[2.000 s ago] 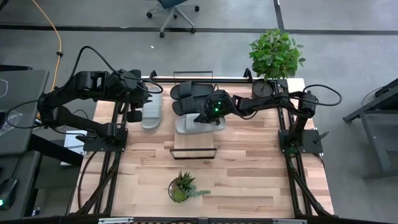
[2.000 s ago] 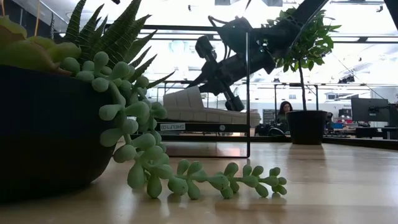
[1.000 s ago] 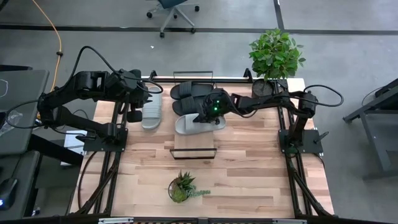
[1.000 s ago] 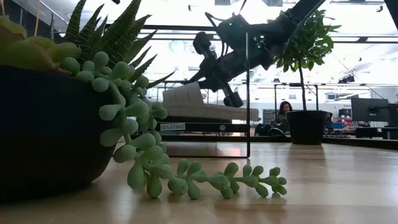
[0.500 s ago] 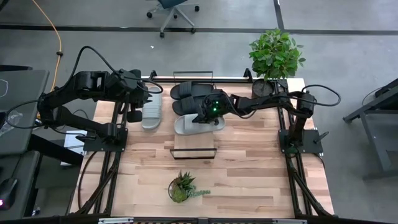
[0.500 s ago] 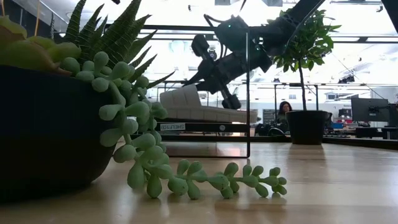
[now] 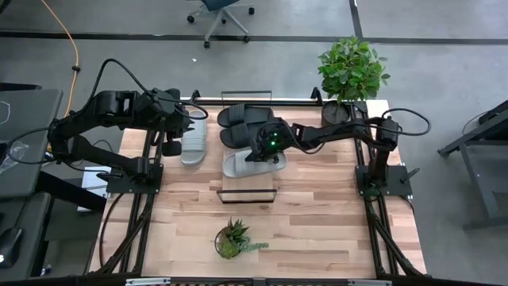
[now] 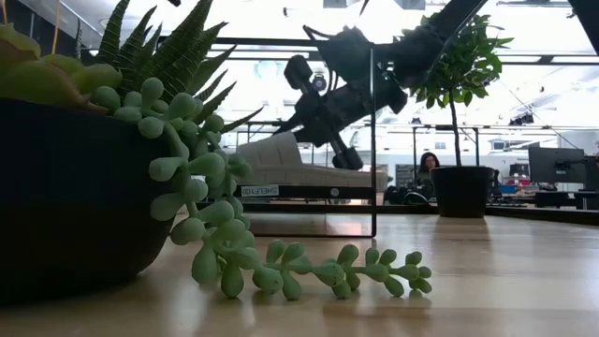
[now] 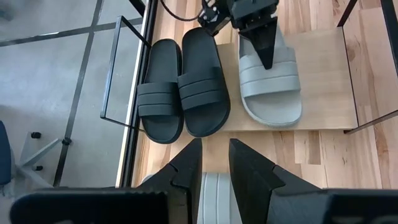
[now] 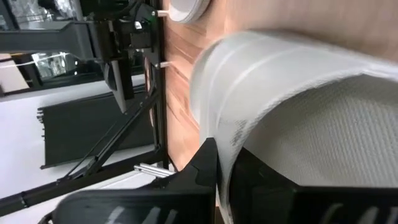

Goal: Pick and place slides into the shelf
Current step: Put the bottom gray slipper slide on the shelf

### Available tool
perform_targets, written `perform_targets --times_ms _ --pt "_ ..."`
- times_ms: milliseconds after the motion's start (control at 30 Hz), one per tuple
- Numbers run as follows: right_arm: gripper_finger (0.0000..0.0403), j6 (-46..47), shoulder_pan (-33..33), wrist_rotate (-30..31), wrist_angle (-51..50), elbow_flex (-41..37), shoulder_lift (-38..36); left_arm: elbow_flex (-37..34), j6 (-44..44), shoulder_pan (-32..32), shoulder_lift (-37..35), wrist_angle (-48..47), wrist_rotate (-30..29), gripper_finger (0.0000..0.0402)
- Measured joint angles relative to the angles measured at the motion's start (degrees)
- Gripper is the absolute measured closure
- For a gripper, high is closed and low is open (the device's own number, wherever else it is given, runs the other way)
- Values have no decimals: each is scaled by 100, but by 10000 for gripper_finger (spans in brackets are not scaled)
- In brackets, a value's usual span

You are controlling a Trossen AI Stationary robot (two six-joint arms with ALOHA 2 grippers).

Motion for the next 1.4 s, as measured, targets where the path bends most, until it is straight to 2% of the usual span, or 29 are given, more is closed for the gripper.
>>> perform_targets --times_ms 333,533,967,1400 --pt "403 -143 -5 455 -171 367 124 0 -4 0 0 -17 22 332" --pt "403 -255 -42 456 -475 367 124 -1 -9 -1 2 -37 55 332" --pt "403 -294 -125 784 -420 364 124 0 0 -2 0 -75 43 332" --pt "397 -297 -131 864 -418 360 124 0 0 0 0 -118 37 332"
